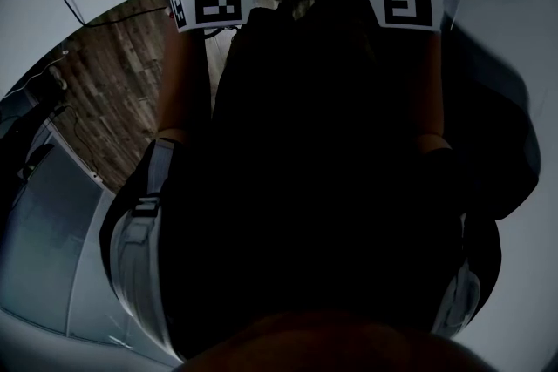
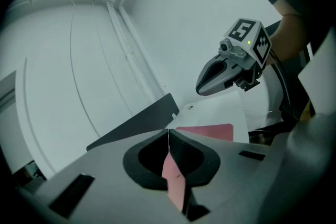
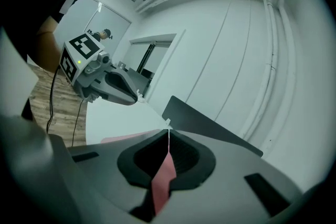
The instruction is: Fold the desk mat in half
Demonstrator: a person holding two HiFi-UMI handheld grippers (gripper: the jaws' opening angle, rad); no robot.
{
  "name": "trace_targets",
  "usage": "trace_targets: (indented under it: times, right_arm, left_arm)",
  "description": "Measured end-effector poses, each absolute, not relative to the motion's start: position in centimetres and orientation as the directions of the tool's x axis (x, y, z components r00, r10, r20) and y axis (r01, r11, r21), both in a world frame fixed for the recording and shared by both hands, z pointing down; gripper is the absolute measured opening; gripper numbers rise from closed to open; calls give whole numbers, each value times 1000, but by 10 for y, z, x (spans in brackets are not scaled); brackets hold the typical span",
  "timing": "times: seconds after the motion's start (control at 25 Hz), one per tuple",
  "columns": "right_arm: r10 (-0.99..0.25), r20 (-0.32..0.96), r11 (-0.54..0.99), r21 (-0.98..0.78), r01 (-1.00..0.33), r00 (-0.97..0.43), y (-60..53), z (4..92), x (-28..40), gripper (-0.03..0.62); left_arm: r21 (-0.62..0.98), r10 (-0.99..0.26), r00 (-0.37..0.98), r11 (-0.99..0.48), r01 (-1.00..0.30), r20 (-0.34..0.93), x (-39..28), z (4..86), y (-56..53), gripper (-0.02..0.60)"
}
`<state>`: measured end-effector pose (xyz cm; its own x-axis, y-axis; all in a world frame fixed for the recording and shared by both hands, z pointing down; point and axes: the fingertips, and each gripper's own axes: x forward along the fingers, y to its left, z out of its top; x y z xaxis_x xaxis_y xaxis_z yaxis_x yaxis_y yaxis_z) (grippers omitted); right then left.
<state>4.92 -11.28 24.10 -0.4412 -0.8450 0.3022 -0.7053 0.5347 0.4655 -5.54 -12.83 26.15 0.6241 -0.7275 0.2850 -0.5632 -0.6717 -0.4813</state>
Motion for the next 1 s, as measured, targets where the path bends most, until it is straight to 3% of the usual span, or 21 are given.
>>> trace_targets:
  times: [0.44, 0.68, 0.8, 1.0]
  right_arm:
    - [-786, 420, 604, 370, -706, -454, -122, 299, 90, 32]
    - [-736, 492, 644, 297, -705, -465, -124, 339, 106, 35]
    - [-711, 532, 658, 269, -704, -461, -123, 357, 117, 104]
    - [-679, 602, 655, 240, -717, -420, -120, 386, 140, 131]
  left_arm:
    - [-430, -685, 559, -728, -533, 467, -61, 326, -123, 19]
    - [-357, -621, 524, -775, -521, 582, -66, 369, -116, 124]
    - [-330, -598, 503, -785, -524, 624, -71, 389, -115, 141]
    - [-282, -574, 459, -780, -558, 678, -93, 421, -115, 149]
